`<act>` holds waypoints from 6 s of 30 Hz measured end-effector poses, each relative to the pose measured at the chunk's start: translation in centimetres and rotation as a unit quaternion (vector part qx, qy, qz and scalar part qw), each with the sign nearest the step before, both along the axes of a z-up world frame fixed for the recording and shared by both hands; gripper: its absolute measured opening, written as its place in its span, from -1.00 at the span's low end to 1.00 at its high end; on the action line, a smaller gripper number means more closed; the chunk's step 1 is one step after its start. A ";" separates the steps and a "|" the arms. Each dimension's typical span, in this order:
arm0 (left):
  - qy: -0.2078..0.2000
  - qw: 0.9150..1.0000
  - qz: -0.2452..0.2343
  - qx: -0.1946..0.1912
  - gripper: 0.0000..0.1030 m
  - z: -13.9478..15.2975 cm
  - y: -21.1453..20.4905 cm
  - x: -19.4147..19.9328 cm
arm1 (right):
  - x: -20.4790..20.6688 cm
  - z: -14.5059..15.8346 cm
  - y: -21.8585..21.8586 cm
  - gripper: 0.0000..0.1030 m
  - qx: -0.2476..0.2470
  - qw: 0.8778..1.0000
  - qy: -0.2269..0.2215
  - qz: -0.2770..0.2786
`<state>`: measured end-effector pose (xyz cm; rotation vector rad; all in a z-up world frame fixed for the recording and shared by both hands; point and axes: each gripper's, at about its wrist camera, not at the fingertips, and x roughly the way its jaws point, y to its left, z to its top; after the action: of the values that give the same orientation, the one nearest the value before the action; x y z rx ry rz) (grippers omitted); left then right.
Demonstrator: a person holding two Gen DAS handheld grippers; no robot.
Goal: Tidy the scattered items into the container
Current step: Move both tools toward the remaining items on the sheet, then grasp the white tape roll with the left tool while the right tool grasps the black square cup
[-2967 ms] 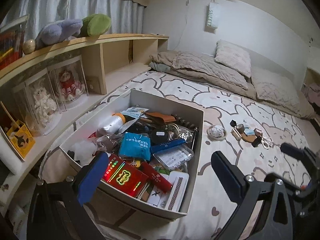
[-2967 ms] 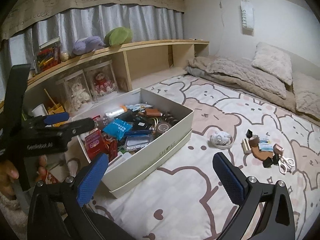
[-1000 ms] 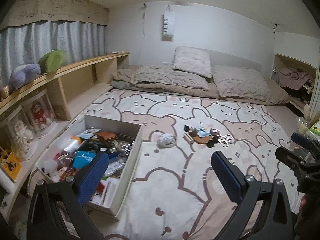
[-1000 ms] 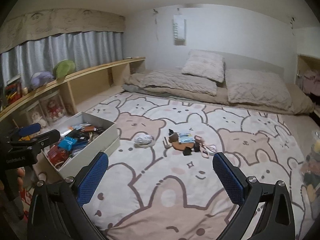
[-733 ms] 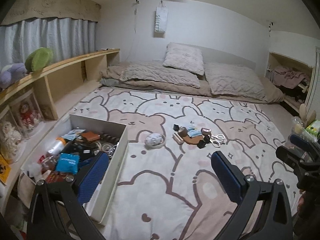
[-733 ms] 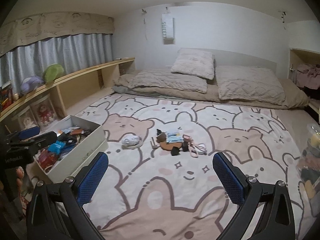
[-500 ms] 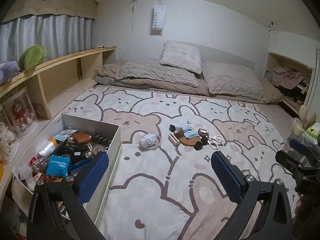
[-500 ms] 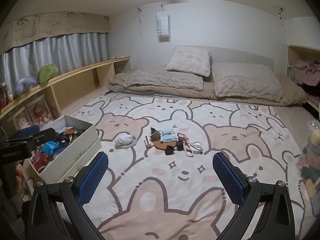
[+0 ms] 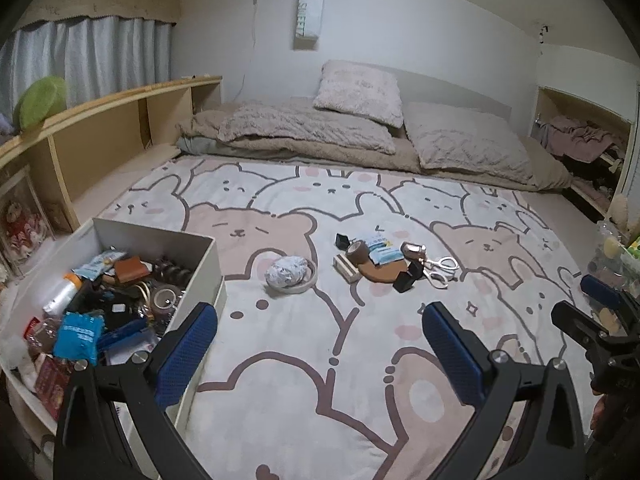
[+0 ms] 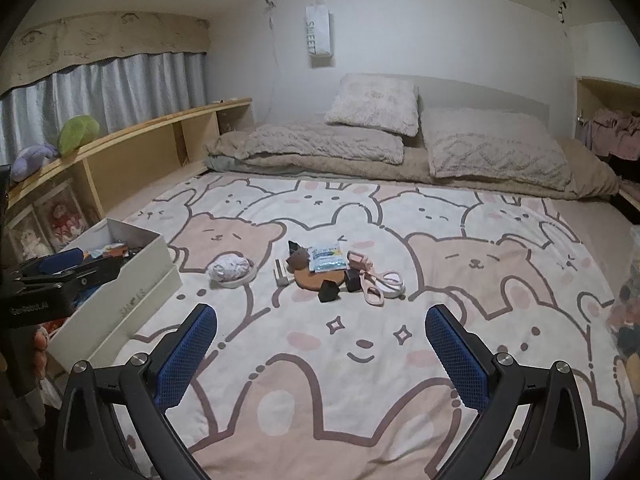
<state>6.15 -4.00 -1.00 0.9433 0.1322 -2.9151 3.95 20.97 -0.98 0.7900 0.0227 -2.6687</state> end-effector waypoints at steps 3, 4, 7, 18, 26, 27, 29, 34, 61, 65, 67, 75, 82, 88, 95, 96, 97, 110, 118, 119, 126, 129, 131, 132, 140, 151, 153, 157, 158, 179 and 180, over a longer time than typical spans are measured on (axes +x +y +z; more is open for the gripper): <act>-0.015 1.000 0.005 -0.001 1.00 -1.2 -0.2 -1.1 | -1.0 -1.0 -0.1 1.00 0.001 1.000 -0.008 0.000; -0.018 1.000 0.005 -0.001 1.00 -1.5 -0.2 -1.4 | -1.4 -1.4 -0.1 1.00 0.001 1.000 -0.012 0.000; -0.028 1.000 0.006 -0.002 1.00 -2.6 -0.3 -2.4 | -2.3 -2.5 -0.1 1.00 0.000 1.000 -0.024 0.000; -0.065 0.998 0.007 0.024 1.00 -7.1 -0.8 -6.4 | -5.9 -7.0 -0.3 1.00 0.012 0.998 -0.062 -0.009; -0.091 0.995 0.007 0.028 1.00 -10.1 -1.6 -9.3 | -8.8 -9.5 -0.2 1.00 0.016 0.996 -0.091 -0.017; -0.094 0.995 0.008 0.027 1.00 -10.4 -1.7 -9.6 | -9.2 -9.9 -0.2 1.00 0.015 0.995 -0.096 -0.018; -0.098 0.995 0.008 0.022 1.00 -11.0 -1.7 -10.3 | -9.8 -10.6 -0.4 1.00 0.022 0.994 -0.101 -0.020; -0.113 0.993 0.007 0.023 1.00 -12.5 -1.9 -12.1 | -11.2 -12.5 -1.5 1.00 0.061 0.992 -0.110 -0.018; -0.158 0.984 0.050 0.062 1.00 -18.1 -4.8 -20.9 | -15.6 -18.2 -2.0 1.00 0.063 0.980 -0.190 0.011; -0.148 0.985 0.062 0.072 1.00 -18.4 -5.6 -21.8 | -16.2 -18.4 -2.2 1.00 0.068 0.978 -0.197 0.009; -0.147 0.984 0.067 0.076 1.00 -18.6 -5.9 -22.0 | -16.4 -18.5 -2.3 1.00 0.069 0.977 -0.199 0.007; -0.163 0.983 0.070 0.048 1.00 -19.2 -5.2 -22.5 | -16.3 -18.3 -2.6 1.00 0.085 0.976 -0.198 0.003; -0.157 0.984 0.073 0.050 1.00 -19.4 -5.2 -22.4 | -16.6 -17.7 -4.3 1.00 0.096 0.978 -0.185 0.024; -0.147 0.984 0.077 0.061 1.00 -19.3 -5.4 -22.5 | -17.9 -16.0 -6.7 0.65 0.060 0.981 -0.175 0.058; -0.138 0.984 0.086 0.067 1.00 -19.2 -5.6 -23.1 | -20.3 -16.4 -8.3 0.21 0.058 0.981 -0.179 0.038; -0.138 0.985 0.086 0.066 1.00 -19.2 -5.6 -23.1 | -20.6 -16.5 -8.3 0.06 0.055 0.982 -0.180 0.032; -0.137 0.985 0.086 0.064 0.99 -19.2 -5.5 -23.1 | -20.9 -16.5 -8.3 0.01 0.052 0.982 -0.179 0.026; -0.119 0.989 0.066 0.064 0.62 -18.4 -5.1 -22.7 | -21.0 -16.6 -6.6 -0.53 0.003 0.983 -0.184 0.016; -0.117 0.990 0.046 0.067 0.58 -17.9 -4.8 -21.8 | -20.0 -16.4 -6.6 -0.76 -0.003 0.982 -0.186 0.028; -0.118 0.990 0.043 0.066 0.57 -17.8 -4.7 -21.5 | -19.8 -16.3 -6.6 -0.76 -0.003 0.982 -0.187 0.029; -0.133 0.989 0.030 0.055 0.45 -17.3 -4.0 -19.4 | -19.0 -16.0 -6.1 -0.76 -0.024 0.981 -0.190 0.035; -0.147 0.988 0.022 0.050 0.09 -17.2 -3.6 -18.5 | -18.9 -15.9 -5.7 -0.76 -0.034 0.981 -0.190 0.030; -0.157 0.986 0.015 0.049 -0.11 -17.1 -3.4 -18.1 | -19.0 -15.9 -5.6 -0.76 -0.041 0.979 -0.196 0.031; -0.161 0.986 0.009 0.049 -0.11 -17.1 -3.3 -17.9 | -19.0 -15.9 -5.6 -0.75 -0.038 0.979 -0.197 0.025; -0.158 0.986 0.010 0.057 0.45 -16.8 -3.0 -16.9 | -19.4 -15.8 -5.1 -0.75 -0.038 0.981 -0.191 0.013; -0.160 0.986 0.016 0.051 1.00 -17.9 -3.2 -19.4 | -20.4 -16.3 -5.7 -0.14 -0.013 0.981 -0.194 0.013; -0.159 0.986 0.019 0.043 1.00 -18.0 -3.1 -20.0 | -20.5 -16.4 -5.7 1.00 -0.011 0.981 -0.194 0.016; -0.160 0.986 0.027 0.035 1.00 -18.4 -3.0 -20.9 | -20.8 -16.6 -6.0 1.00 0.000 0.983 -0.184 0.014; -0.161 0.986 0.029 0.032 1.00 -18.5 -3.1 -21.2 | -21.0 -16.8 -6.0 1.00 0.001 0.982 -0.186 0.013; -0.152 0.986 0.042 0.059 1.00 -19.1 -4.3 -22.8 | -22.9 -17.6 -8.2 0.12 0.049 0.986 -0.158 0.031; -0.149 0.986 0.042 0.063 0.98 -19.1 -4.4 -22.8 | -22.7 -17.5 -8.2 -0.05 0.050 0.986 -0.155 0.034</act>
<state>-16.61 -8.38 -20.05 1.3456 0.3314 -2.6774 -18.71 12.77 -18.45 1.2070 0.1020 -2.4677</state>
